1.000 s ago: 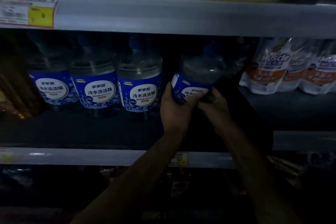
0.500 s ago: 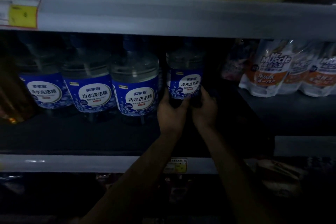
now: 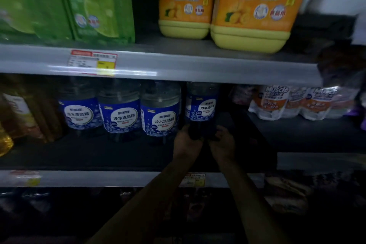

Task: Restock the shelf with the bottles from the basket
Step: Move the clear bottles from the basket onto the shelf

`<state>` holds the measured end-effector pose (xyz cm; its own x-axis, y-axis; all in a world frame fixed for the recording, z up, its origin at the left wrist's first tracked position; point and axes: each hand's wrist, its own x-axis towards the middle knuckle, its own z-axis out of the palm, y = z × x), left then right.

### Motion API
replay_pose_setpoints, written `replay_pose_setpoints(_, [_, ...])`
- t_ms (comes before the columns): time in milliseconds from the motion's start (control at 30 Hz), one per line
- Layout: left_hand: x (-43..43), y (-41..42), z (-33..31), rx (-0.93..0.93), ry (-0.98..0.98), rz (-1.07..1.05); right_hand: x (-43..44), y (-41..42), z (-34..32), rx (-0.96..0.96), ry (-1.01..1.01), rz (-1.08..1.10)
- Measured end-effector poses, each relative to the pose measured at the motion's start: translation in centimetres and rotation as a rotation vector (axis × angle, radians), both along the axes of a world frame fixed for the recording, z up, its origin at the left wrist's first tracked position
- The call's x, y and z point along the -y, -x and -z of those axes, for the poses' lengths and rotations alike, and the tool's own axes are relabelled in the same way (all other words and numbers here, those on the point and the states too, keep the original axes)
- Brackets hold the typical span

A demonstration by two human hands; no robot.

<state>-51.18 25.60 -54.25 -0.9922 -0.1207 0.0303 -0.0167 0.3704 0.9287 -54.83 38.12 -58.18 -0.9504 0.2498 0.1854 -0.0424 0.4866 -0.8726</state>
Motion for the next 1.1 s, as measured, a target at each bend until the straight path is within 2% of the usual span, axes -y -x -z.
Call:
replay_pose_setpoints(67, [0.8,-1.3,-0.4,0.009,0.095,0.052,-0.2,-1.7,-0.6,0.074,-0.04,-0.06])
replay_pose_setpoints(233, [4.1,-5.3,-1.4,-0.011,0.29,0.193,1.0,-7.7,-4.4,0.112,-0.229,-0.114])
replay_pose_setpoints(400, [9.1,-10.8,-3.2,-0.096,0.76,0.222,5.2,-14.1,-8.3,0.043,-0.43,-0.162])
replay_pose_setpoints(500, [13.3,-14.9,-4.7,-0.154,0.913,0.201,9.0,-17.4,-9.7,0.003,-0.464,-0.276])
replay_pose_setpoints(800, [28.8,-27.7,-3.5,-0.086,1.054,0.067,19.5,-26.3,-7.4,-0.075,-0.571,-0.617])
replay_pose_setpoints(900, [33.7,-31.6,-2.5,-0.055,1.121,0.034,23.5,-27.2,-7.0,-0.069,-0.668,-0.747])
replay_pose_setpoints(1100, [42.8,-38.0,1.8,-0.015,1.096,-0.058,28.8,-29.1,-5.2,-0.02,-0.877,-1.017])
